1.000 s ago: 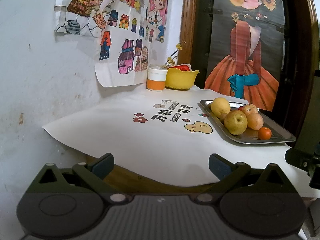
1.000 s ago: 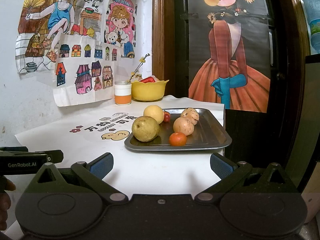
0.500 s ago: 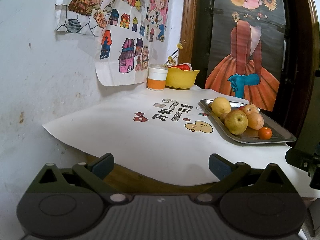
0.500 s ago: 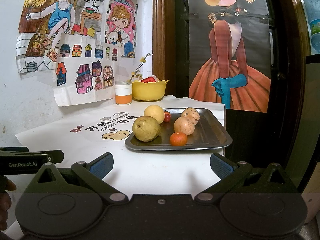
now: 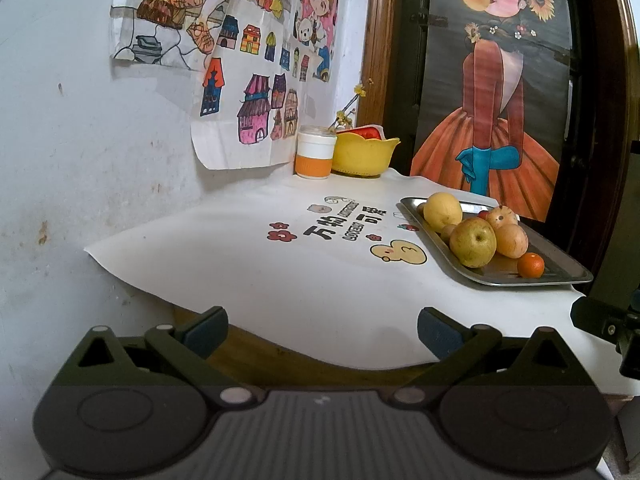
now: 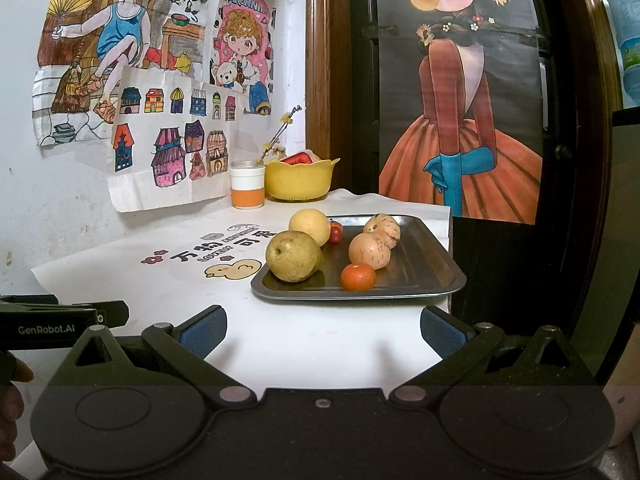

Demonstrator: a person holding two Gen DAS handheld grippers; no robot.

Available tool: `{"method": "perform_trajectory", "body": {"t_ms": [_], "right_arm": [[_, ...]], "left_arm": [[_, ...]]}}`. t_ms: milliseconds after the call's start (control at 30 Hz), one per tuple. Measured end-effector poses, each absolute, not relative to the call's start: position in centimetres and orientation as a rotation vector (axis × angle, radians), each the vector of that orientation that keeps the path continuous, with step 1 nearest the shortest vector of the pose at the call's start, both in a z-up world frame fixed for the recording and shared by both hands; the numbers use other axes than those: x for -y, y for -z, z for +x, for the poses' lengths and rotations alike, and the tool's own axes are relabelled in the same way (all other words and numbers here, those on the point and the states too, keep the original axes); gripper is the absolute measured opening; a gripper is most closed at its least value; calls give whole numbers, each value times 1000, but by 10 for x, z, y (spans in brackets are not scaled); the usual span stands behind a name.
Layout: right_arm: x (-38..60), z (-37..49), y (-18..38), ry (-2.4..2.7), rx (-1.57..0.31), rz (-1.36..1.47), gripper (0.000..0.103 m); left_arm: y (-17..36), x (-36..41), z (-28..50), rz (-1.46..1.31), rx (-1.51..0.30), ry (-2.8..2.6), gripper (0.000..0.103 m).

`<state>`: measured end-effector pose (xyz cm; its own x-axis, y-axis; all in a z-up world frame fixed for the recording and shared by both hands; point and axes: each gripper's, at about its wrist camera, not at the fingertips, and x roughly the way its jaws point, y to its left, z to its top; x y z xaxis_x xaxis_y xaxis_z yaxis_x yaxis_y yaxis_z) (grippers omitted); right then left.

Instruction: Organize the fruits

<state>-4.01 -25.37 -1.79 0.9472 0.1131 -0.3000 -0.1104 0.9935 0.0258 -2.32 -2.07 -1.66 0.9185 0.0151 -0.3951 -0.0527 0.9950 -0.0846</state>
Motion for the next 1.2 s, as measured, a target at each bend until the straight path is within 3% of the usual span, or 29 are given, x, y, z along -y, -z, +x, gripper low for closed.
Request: {"method": "perform_trajectory", "body": {"t_ms": [1200], "right_arm": [[252,-39,19,-114,-310,9,102]], "left_arm": [[17,24,-26,-116,-410,-6,103]]}}
